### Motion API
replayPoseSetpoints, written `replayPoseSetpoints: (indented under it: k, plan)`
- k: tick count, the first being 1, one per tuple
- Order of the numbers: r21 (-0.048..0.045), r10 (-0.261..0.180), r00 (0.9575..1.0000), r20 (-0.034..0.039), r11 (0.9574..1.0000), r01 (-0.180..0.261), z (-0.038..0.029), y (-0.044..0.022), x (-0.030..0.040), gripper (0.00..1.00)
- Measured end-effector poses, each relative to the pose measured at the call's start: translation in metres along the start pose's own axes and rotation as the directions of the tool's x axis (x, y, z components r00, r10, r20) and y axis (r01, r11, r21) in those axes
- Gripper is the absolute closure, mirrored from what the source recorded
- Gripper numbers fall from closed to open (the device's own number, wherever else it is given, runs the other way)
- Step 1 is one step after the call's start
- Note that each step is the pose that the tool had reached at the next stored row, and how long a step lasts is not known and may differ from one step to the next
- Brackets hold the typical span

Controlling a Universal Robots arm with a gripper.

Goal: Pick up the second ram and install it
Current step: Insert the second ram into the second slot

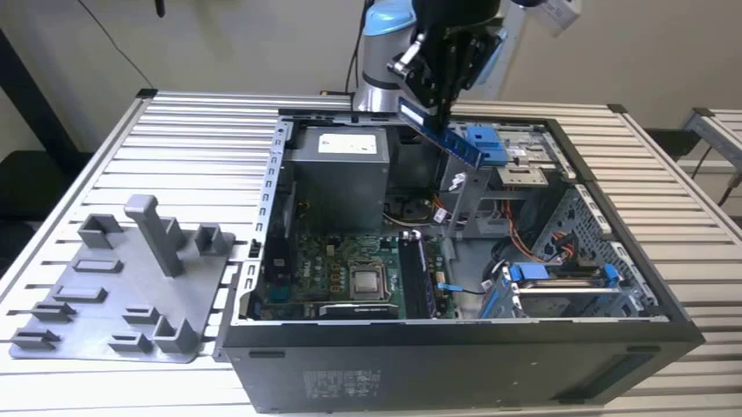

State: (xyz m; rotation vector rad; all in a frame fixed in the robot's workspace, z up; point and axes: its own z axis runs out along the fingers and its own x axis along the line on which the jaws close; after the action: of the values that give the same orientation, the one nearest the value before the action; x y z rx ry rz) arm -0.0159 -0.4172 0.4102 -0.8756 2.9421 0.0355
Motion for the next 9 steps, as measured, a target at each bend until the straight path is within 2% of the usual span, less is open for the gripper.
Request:
replayPoseSetpoints:
  k: [4, 9]
  plan:
    - [0.0051, 0.056, 0.9985, -0.0003, 0.9984, -0.056, 0.0004, 0.0000, 0.0000, 0.86]
    - [0.0101, 0.122, 0.9926, -0.0006, 0.9925, -0.122, 0.0010, 0.0000, 0.0001, 0.86]
